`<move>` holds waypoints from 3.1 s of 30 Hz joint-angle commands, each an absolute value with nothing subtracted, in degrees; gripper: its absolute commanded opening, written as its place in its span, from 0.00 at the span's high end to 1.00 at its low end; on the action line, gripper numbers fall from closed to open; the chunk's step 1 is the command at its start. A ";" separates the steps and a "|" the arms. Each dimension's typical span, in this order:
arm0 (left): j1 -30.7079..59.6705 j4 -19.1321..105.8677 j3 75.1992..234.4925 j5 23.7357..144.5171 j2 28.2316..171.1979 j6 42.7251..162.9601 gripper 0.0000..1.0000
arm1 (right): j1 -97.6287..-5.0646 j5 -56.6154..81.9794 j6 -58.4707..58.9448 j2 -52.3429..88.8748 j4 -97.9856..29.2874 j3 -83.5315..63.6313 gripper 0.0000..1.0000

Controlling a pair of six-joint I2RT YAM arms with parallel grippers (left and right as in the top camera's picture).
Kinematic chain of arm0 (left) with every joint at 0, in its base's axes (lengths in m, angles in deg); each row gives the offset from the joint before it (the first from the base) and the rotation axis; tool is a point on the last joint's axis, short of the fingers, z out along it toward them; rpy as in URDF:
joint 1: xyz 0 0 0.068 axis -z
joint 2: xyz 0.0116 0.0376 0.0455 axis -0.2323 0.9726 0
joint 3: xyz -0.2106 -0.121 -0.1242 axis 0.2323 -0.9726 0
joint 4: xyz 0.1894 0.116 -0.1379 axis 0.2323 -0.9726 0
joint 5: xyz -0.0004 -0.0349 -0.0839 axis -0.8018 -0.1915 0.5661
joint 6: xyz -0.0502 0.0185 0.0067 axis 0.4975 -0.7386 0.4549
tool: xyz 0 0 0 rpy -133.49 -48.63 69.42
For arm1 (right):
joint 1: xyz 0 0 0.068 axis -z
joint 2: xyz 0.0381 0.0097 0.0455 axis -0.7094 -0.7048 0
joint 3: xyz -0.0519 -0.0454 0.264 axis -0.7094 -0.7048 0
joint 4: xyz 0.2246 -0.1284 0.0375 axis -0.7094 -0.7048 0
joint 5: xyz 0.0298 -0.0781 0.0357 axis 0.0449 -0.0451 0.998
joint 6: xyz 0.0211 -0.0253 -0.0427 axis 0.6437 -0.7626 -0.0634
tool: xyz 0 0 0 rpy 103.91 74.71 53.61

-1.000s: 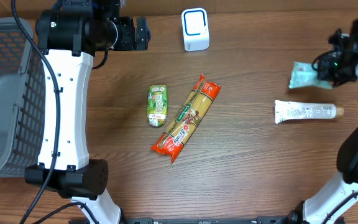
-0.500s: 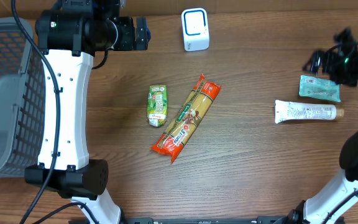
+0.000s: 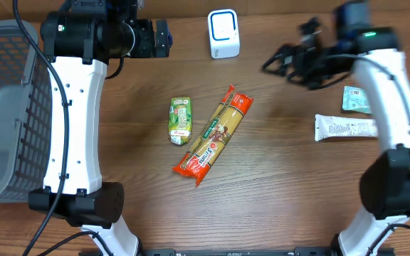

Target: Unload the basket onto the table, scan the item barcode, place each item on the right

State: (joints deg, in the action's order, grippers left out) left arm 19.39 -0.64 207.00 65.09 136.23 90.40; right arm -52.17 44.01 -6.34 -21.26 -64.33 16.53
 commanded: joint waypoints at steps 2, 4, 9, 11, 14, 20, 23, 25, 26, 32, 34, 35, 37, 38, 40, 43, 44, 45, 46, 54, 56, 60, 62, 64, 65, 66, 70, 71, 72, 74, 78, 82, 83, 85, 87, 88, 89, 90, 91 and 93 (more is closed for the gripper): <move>19.45 -0.60 207.35 64.91 136.53 89.50 0.00 | -60.87 28.28 19.86 -22.33 -56.68 7.90 0.00; 19.45 -0.60 207.35 64.91 136.53 89.50 0.00 | -64.82 24.98 26.14 -22.33 -51.74 4.33 0.00; 19.45 -0.60 207.35 64.94 136.53 89.50 0.00 | -72.65 21.52 32.06 -22.33 -43.10 -0.48 0.00; 19.45 -0.60 207.35 64.91 136.53 89.50 0.00 | -74.81 19.03 33.48 -22.33 -42.29 -1.07 0.00; 19.45 -0.62 207.35 64.94 136.53 89.50 0.00 | -78.77 13.37 39.03 -22.33 -42.08 -3.05 0.03; 19.45 -0.60 207.35 64.91 136.53 89.50 0.00 | -84.93 4.54 46.27 -22.75 -39.37 -6.03 0.15; 19.45 -0.60 207.35 64.91 136.53 89.50 0.00 | -86.11 2.40 46.42 -23.32 -37.70 -6.68 0.22; 19.45 -0.60 207.35 64.94 136.53 89.50 0.00 | -86.26 2.16 46.62 -24.19 -36.85 -6.68 0.23; 19.45 -0.60 207.35 64.94 136.53 89.50 0.00 | -86.26 2.27 46.92 -24.82 -36.37 -6.68 0.24; 19.45 -0.60 207.35 64.94 136.53 89.50 0.00 | -86.33 5.79 49.59 -29.13 -32.85 -6.68 0.25; 19.45 -0.60 207.35 64.94 136.53 89.50 0.00 | -86.31 6.59 49.59 -29.61 -32.63 -6.66 0.29; 19.45 -0.60 207.35 64.94 136.53 89.50 0.01 | -86.31 6.84 49.59 -29.61 -32.66 -6.66 0.34; 19.45 -0.60 207.35 64.94 136.53 89.50 0.00 | -86.31 7.10 49.50 -29.59 -32.74 -6.55 0.53; 19.45 -0.60 207.35 64.94 136.53 89.50 0.00 | -86.26 7.71 49.28 -29.59 -32.90 -6.51 0.62; 19.45 -0.60 207.35 64.94 136.53 89.50 0.00 | -86.02 9.59 47.60 -29.28 -32.96 -6.44 0.78; 19.45 -0.60 207.35 64.91 136.53 89.50 0.00 | -85.21 12.47 44.28 -28.10 -33.42 -6.44 0.87; 19.45 -0.60 207.35 64.94 136.53 89.50 0.00 | -84.91 13.00 42.90 -27.62 -33.55 -6.44 0.88; 19.45 -0.60 207.35 64.91 136.53 89.50 0.00 | -84.62 13.39 41.52 -27.08 -33.55 -6.44 0.90; 19.45 -0.60 207.35 64.91 136.53 89.50 0.01 | -84.36 13.81 40.15 -26.49 -33.57 -6.38 0.92; 19.45 -0.60 207.35 64.94 136.53 89.50 0.00 | -76.95 16.74 17.79 -17.83 -47.69 -2.49 0.94; 19.45 -0.60 207.35 64.91 136.53 89.50 0.01 | -73.78 16.69 14.05 -16.58 -52.37 -2.42 0.94; 19.45 -0.60 207.35 64.94 136.53 89.50 0.00 | -68.01 11.27 7.49 -16.98 -58.75 -3.78 0.94; 19.45 -0.60 207.35 64.94 136.53 89.50 0.00 | -66.11 7.91 5.13 -17.28 -58.75 -5.57 0.94; 19.45 -0.60 207.35 64.94 136.53 89.50 0.00 | -64.56 6.57 1.46 -17.39 -58.27 -6.75 0.79; 19.45 -0.60 207.35 64.94 136.53 89.50 0.01 | -64.21 6.66 -0.18 -17.39 -58.23 -6.66 0.65; 19.45 -0.60 207.35 64.94 136.53 89.50 0.01 | -64.01 6.86 -2.04 -17.35 -58.42 -6.07 0.52; 19.45 -0.60 207.35 64.91 136.53 89.50 0.00 | -65.17 6.86 -4.88 -17.04 -61.64 -0.21 0.47; 19.45 -0.60 207.35 64.91 136.53 89.50 0.00 | -66.20 6.84 -6.04 -17.04 -62.51 1.69 0.45; 19.45 -0.60 207.35 64.91 136.53 89.50 0.01 | -67.62 6.59 -7.13 -17.04 -63.43 3.77 0.43; 19.45 -0.60 207.35 64.91 136.53 89.50 0.00 | -70.85 4.98 -8.20 -17.04 -64.06 6.28 0.35; 19.45 -0.60 207.35 64.94 136.53 89.50 0.01 | -79.44 -1.43 -8.11 -17.39 -63.04 6.43 0.30; 19.45 -0.60 207.35 64.91 136.53 89.50 0.00 | -86.68 -8.22 -4.57 -18.77 -61.62 4.53 0.33; 19.45 -0.60 207.35 64.91 136.53 89.50 0.01 | -87.86 -9.91 -3.15 -19.34 -61.38 3.90 0.33; 19.45 -0.60 207.35 64.94 136.53 89.50 0.00 | -89.74 -12.40 -1.03 -20.63 -61.18 2.48 0.34; 19.45 -0.60 207.35 64.91 136.53 89.50 0.00 | -90.74 -13.80 0.17 -22.18 -61.44 1.30 0.35; 19.45 -0.60 207.35 64.94 136.53 89.50 0.00 | -91.07 -13.82 0.11 -23.12 -61.46 0.68 0.35; 19.45 -0.60 207.35 64.91 136.53 89.50 0.01 | -91.29 -13.80 0.11 -23.84 -61.48 0.22 0.36; 19.45 -0.60 207.35 64.91 136.53 89.50 0.00 | -91.51 -13.82 0.08 -24.56 -61.48 -0.17 0.37; 19.45 -0.60 207.35 64.91 136.53 89.50 0.00 | -91.66 -13.84 0.08 -25.17 -61.51 -0.41 0.38; 19.45 -0.60 207.35 64.94 136.53 89.50 0.00 | -92.03 -13.82 0.04 -26.40 -61.64 -0.82 0.38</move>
State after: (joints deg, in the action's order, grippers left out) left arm 19.39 -0.66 207.00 65.09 136.23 90.40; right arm -91.42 -11.44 -1.27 -24.85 -61.66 -0.06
